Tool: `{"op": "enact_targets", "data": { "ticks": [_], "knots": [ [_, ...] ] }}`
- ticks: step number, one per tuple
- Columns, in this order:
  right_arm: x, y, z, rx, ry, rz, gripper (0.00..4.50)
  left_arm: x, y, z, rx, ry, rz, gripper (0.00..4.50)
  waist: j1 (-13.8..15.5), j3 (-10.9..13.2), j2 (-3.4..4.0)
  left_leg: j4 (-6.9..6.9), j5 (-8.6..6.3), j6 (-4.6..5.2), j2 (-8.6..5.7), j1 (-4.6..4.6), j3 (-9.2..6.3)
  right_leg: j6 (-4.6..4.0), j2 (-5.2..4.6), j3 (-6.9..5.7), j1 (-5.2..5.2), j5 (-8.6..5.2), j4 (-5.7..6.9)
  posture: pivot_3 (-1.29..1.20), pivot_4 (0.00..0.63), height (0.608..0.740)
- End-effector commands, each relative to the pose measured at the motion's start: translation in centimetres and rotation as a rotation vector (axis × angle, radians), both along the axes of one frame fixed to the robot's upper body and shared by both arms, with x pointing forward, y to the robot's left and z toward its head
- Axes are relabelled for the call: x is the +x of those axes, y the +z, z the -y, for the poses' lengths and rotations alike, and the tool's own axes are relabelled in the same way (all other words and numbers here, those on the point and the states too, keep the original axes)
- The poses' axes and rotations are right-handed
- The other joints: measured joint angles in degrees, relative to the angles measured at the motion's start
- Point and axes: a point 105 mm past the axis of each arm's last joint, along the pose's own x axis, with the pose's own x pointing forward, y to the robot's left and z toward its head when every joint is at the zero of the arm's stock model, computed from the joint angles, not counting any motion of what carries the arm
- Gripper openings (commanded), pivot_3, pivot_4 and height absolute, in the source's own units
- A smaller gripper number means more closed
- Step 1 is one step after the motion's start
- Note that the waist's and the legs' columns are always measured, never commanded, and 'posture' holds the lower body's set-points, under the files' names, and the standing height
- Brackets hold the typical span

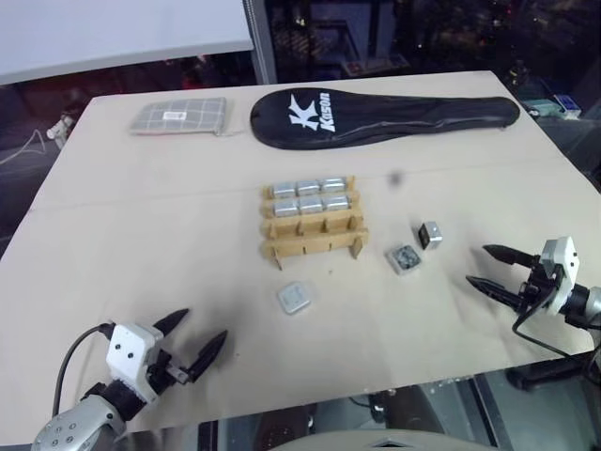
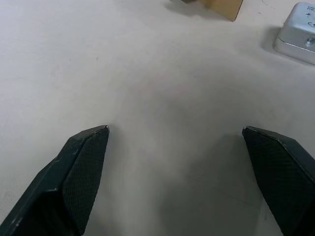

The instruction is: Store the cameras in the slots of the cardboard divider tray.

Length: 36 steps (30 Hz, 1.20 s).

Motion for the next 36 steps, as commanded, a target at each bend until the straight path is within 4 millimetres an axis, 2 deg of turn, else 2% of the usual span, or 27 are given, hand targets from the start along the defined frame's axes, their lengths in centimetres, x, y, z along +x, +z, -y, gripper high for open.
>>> {"op": "enact_targets", "data": {
  "ticks": [1, 4, 12, 20, 23, 29, 32, 36],
  "knots": [
    [0.6, 0.9, 0.3, -0.023, 0.008, 0.032, 4.46, -0.3, 0.2, -0.2, 0.01, -0.003, -0.007, 4.5, -0.1, 0.0, -0.01, 0.0, 0.0, 0.0, 0.0, 0.0, 0.0, 0.0, 0.0, 0.0, 0.0, 0.0, 0.0, 0.0, 0.15, 0.74],
    [0.7, 0.9, 0.6, -0.076, 0.004, 0.011, 4.46, -0.2, 0.1, 0.0, 0.028, -0.04, -0.022, 4.5, -0.1, 0.0, 0.0, 0.02, 0.0, 0.0, -0.02, 0.02, 0.0, 0.0, -0.01, 0.02, 0.01, 0.0, 0.02, 0.0, 0.15, 0.74],
    [0.3, 1.0, 0.9, -0.087, -0.003, 0.013, 4.46, 0.4, 0.6, -0.5, 0.044, -0.072, -0.022, 4.5, 0.0, 0.0, -0.03, 0.04, 0.0, 0.0, -0.05, -0.03, 0.03, 0.0, -0.01, -0.04, 0.01, 0.0, 0.03, 0.0, 0.15, 0.74],
    [0.2, 0.4, 0.5, -0.103, 0.005, 0.001, 4.46, 0.7, 1.0, -0.6, 0.043, -0.083, -0.009, 4.5, 0.0, 0.0, -0.04, 0.05, 0.0, 0.0, -0.05, -0.03, 0.04, 0.0, 0.0, -0.04, 0.02, 0.01, 0.06, 0.0, 0.15, 0.74],
    [1.1, 0.5, 0.4, -0.081, -0.075, -0.018, 4.46, 0.8, 1.3, -0.7, 0.044, -0.095, 0.002, 4.5, 0.0, 0.0, -0.05, 0.06, 0.0, 0.0, -0.06, -0.02, 0.05, 0.0, 0.0, -0.03, 0.02, 0.01, 0.09, 0.0, 0.15, 0.74],
    [2.4, 3.5, -3.6, 0.101, -0.163, 0.019, 4.46, 0.7, 3.4, 0.6, 0.027, -0.277, 0.059, 4.5, -0.1, 0.0, -0.07, 0.07, 0.0, 0.0, -0.01, -0.01, 0.0, -0.01, 0.03, -0.04, 0.0, 0.01, 0.17, 0.0, 0.15, 0.74],
    [2.8, 4.1, -5.1, 0.121, -0.223, 0.041, 4.46, 0.8, 4.7, 1.0, 0.007, -0.353, 0.086, 4.5, -0.1, 0.0, -0.08, 0.07, 0.0, 0.0, 0.04, -0.03, 0.0, -0.01, 0.02, -0.03, -0.02, 0.0, 0.17, 0.0, 0.15, 0.74],
    [2.4, 4.5, -7.8, 0.155, -0.24, 0.055, 4.46, 0.9, 7.5, 1.6, -0.063, -0.481, 0.119, 4.5, 0.1, 0.0, -0.13, 0.09, 0.0, 0.0, 0.07, -0.1, 0.01, -0.01, -0.02, -0.09, -0.05, 0.0, 0.16, 0.0, 0.15, 0.74]
  ]
}}
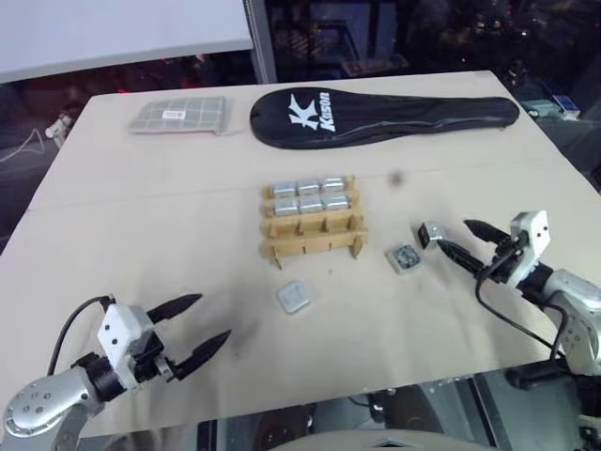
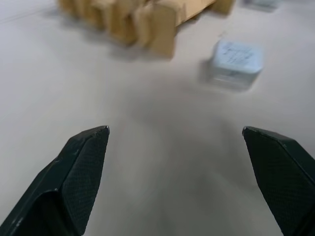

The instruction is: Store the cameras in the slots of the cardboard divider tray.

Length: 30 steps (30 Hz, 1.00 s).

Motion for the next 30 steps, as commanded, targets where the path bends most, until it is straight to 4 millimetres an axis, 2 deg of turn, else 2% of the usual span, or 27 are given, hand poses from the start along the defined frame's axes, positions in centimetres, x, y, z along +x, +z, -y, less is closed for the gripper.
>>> {"op": "enact_targets", "data": {
  "ticks": [1, 4, 10, 18, 21, 27, 30],
  "knots": [
    [-0.4, 1.1, -1.7, 0.019, -0.028, 0.037, 4.46, 0.1, 3.6, 0.5, -0.065, -0.099, 0.072, 4.5, 0.0, 0.0, 0.0, 0.0, 0.0, 0.0, 0.02, 0.0, 0.0, 0.0, 0.0, -0.02, 0.0, 0.0, 0.0, 0.0, 0.15, 0.74],
    [-0.4, 0.5, -2.6, -0.017, -0.076, 0.031, 4.46, 0.9, 5.2, 0.4, -0.072, -0.143, 0.109, 4.5, 0.0, 0.0, -0.01, 0.01, 0.0, 0.0, 0.03, 0.0, 0.0, 0.0, -0.01, -0.03, 0.0, 0.0, 0.0, 0.0, 0.15, 0.74],
    [0.5, -0.5, -2.4, -0.08, -0.219, 0.025, 4.46, 2.4, 7.5, 0.4, -0.007, -0.218, 0.162, 4.5, -0.2, 0.0, -0.03, 0.03, 0.01, -0.01, -0.13, 0.0, 0.05, 0.0, 0.01, -0.01, 0.01, 0.0, 0.01, 0.0, 0.15, 0.74],
    [1.2, -1.0, -3.2, 0.005, -0.306, -0.011, 4.46, 2.9, 7.4, 0.3, 0.032, -0.264, 0.133, 4.5, -0.4, 0.0, -0.03, 0.01, 0.01, -0.01, -0.11, 0.01, 0.03, 0.0, 0.04, 0.0, 0.0, 0.01, 0.03, 0.0, 0.15, 0.74],
    [1.3, -1.1, -3.4, -0.003, -0.316, -0.015, 3.74, 3.0, 7.7, 0.1, 0.02, -0.262, 0.139, 4.5, -0.3, 0.0, -0.04, 0.02, 0.01, -0.01, -0.09, 0.01, 0.03, 0.0, 0.02, 0.0, 0.0, 0.01, 0.03, 0.0, 0.15, 0.74],
    [1.2, -1.9, -3.0, -0.054, -0.33, -0.021, 0.86, 2.9, 7.7, 0.1, 0.016, -0.275, 0.13, 4.5, -0.3, 0.0, -0.04, 0.02, 0.01, -0.01, -0.09, 0.0, 0.03, -0.01, 0.01, -0.01, 0.01, 0.01, 0.03, 0.0, 0.15, 0.74],
    [1.2, -1.9, -2.9, -0.058, -0.333, -0.021, 0.76, 2.8, 7.7, 0.0, 0.017, -0.278, 0.124, 4.5, -0.4, 0.0, -0.05, 0.02, 0.01, -0.01, -0.09, 0.01, 0.03, -0.01, 0.01, -0.01, 0.01, 0.01, 0.03, 0.0, 0.15, 0.74]
  ]
}}
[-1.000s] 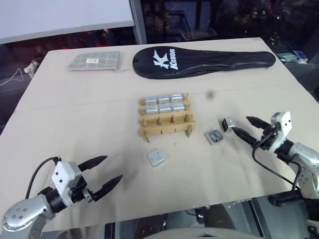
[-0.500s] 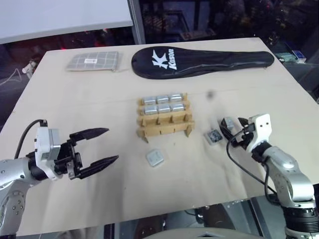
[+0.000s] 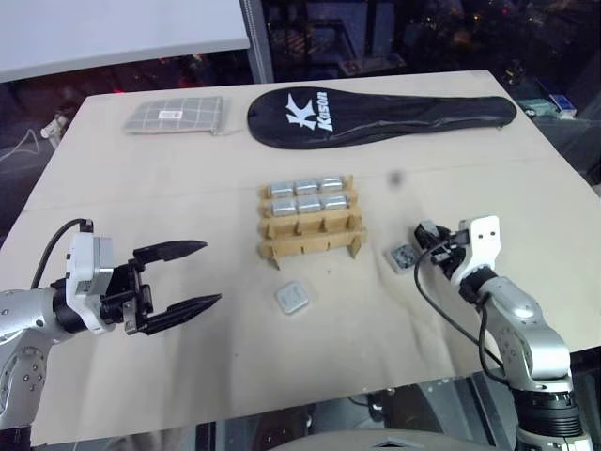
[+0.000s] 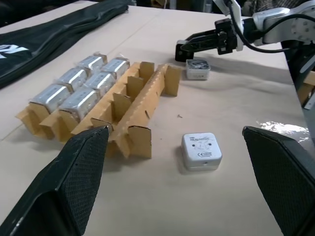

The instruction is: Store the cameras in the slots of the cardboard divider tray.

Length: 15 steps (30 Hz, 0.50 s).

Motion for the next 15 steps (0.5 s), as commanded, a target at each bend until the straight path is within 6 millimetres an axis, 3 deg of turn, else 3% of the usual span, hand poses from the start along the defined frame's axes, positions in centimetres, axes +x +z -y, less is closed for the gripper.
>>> {"op": "enact_targets", "data": {
  "ticks": [1, 7, 12, 15],
  "knots": [
    [-0.1, 0.6, 0.2, -0.015, -0.001, 0.031, 0.76, -0.2, 0.8, -0.4, 0.013, 0.002, 0.023, 4.5, 0.0, 0.0, 0.0, 0.0, 0.0, 0.0, 0.0, 0.0, 0.0, 0.0, 0.0, 0.0, 0.0, 0.0, 0.0, 0.0, 0.15, 0.74],
    [-1.6, 3.0, -1.8, -0.078, 0.334, 0.103, 0.76, -0.1, 0.9, -0.6, 0.019, 0.006, 0.035, 4.5, 0.0, 0.0, -0.02, 0.01, 0.0, 0.0, -0.02, 0.0, 0.0, 0.0, -0.01, 0.01, 0.01, 0.0, 0.01, 0.0, 0.15, 0.74],
    [-1.9, 8.7, -4.3, -0.099, 0.708, 0.288, 0.76, 0.4, 0.9, -1.0, 0.03, 0.031, 0.054, 4.5, -0.3, 0.2, -0.07, 0.06, 0.0, 0.01, 0.01, 0.12, -0.03, 0.01, 0.06, 0.11, 0.01, 0.01, 0.11, 0.0, 0.15, 0.74],
    [-0.5, 11.6, -5.7, -0.09, 0.887, 0.327, 0.76, 0.5, 0.8, -1.0, 0.03, 0.037, 0.056, 4.5, -0.3, 0.3, -0.12, 0.06, 0.0, 0.01, 0.02, 0.15, -0.01, 0.01, 0.1, 0.07, 0.04, 0.01, 0.14, 0.0, 0.15, 0.74]
  ]
}}
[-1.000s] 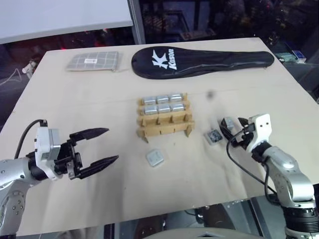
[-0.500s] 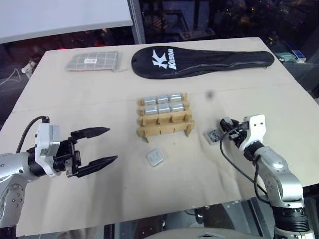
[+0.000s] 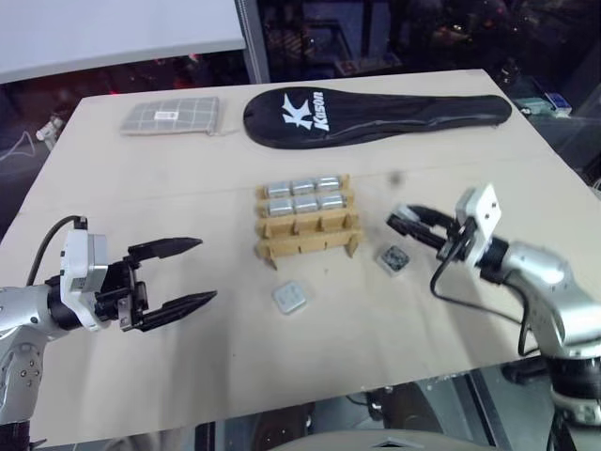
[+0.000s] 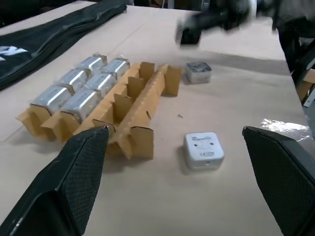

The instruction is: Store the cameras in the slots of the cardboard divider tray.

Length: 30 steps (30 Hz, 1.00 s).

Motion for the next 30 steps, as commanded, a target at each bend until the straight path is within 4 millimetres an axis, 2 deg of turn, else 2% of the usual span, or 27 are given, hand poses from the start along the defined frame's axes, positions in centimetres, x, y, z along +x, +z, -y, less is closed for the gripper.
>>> {"op": "enact_targets", "data": {
  "ticks": [1, 4, 7, 12, 18, 22, 30],
  "knots": [
    [0.6, 3.5, -2.4, 0.004, 0.268, 0.06, 0.76, 0.2, 0.7, -0.3, 0.012, 0.018, 0.045, 4.5, 0.1, 0.1, -0.06, 0.0, 0.0, 0.0, 0.0, -0.03, 0.0, -0.01, 0.0, 0.0, -0.01, 0.01, 0.01, 0.0, 0.15, 0.74],
    [1.3, 4.1, -5.9, -0.024, 0.478, 0.051, 0.76, 0.4, 0.8, -0.5, 0.013, 0.03, 0.055, 4.5, 0.2, 0.1, -0.11, 0.0, 0.0, 0.0, 0.04, -0.09, 0.03, -0.21, 0.02, -0.12, -0.04, 0.13, 0.01, 0.0, 0.15, 0.74],
    [1.9, 3.7, -9.5, -0.078, 0.618, 0.051, 0.76, 0.2, 1.1, -0.9, 0.026, 0.042, 0.065, 4.5, 0.2, 0.2, -0.1, -0.04, 0.0, -0.01, 0.06, -0.19, -0.04, -0.18, 0.02, -0.25, -0.09, 0.2, 0.03, 0.0, 0.15, 0.74],
    [3.3, 3.5, -13.0, -0.093, 0.698, 0.045, 0.76, -0.5, 1.9, -1.1, 0.041, 0.063, 0.088, 4.5, 0.3, 0.2, -0.09, -0.03, 0.01, -0.04, 0.05, -0.4, -0.01, -0.13, -0.21, -0.3, -0.27, 0.26, 0.01, 0.0, 0.15, 0.74],
    [3.4, 2.8, -15.3, -0.126, 0.759, 0.055, 0.76, -1.1, 2.0, -1.5, 0.045, 0.093, 0.09, 4.5, 0.3, 0.2, -0.06, -0.04, 0.02, -0.08, 0.01, -0.46, -0.13, -0.2, -0.4, -0.51, -0.28, 0.22, -0.01, 0.0, 0.15, 0.74],
    [3.4, 1.3, -16.6, -0.19, 0.756, 0.091, 0.76, -1.3, 1.9, -1.6, 0.041, 0.106, 0.091, 4.5, 0.1, 0.2, -0.02, -0.05, 0.05, -0.13, 0.02, -0.44, -0.21, -0.22, -0.39, -0.6, -0.28, 0.21, 0.06, 0.0, 0.15, 0.74],
    [4.4, -1.1, -16.5, -0.295, 0.698, 0.098, 0.76, -1.6, 1.8, -1.5, 0.029, 0.125, 0.101, 4.5, 0.1, 0.2, -0.02, -0.06, 0.11, -0.23, 0.02, -0.42, -0.24, -0.32, -0.39, -0.61, -0.27, 0.17, 0.11, 0.0, 0.15, 0.74]
  ]
}}
